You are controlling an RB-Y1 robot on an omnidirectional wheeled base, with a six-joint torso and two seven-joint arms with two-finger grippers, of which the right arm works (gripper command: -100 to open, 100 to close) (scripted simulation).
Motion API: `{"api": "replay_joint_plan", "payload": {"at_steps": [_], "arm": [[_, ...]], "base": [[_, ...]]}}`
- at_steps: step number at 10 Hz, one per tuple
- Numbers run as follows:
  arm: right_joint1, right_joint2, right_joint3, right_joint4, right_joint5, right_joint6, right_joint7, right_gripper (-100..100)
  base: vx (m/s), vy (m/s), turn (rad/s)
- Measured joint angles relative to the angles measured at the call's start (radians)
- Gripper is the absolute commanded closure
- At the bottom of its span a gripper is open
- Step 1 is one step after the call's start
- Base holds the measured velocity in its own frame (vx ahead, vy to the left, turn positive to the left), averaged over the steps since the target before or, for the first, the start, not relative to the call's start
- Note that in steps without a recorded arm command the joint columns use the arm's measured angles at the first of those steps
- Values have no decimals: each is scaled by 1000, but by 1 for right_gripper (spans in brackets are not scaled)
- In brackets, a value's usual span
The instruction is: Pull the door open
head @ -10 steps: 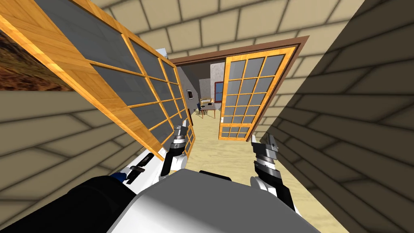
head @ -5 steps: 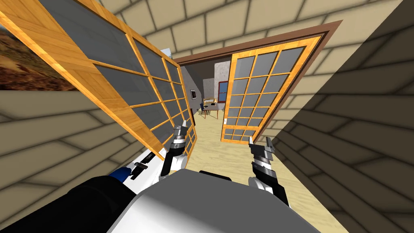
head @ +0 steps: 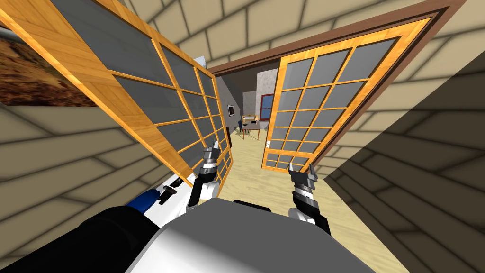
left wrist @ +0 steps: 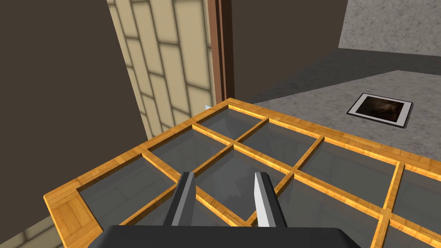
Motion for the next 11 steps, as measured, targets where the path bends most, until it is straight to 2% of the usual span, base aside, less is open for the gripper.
{"api": "replay_joint_plan", "payload": {"at_steps": [3, 6, 8, 11], "arm": [[-16, -23, 20, 72, -66, -33, -71, -100], [-39, -36, 43, 140, -132, -55, -135, -100], [-39, -52, 61, 184, -175, -83, -185, -100], [-64, -67, 85, 266, -241, -116, -255, -100]], "base": [[98, -24, 164], [95, -37, 162], [95, -36, 171], [87, -43, 166]]}}
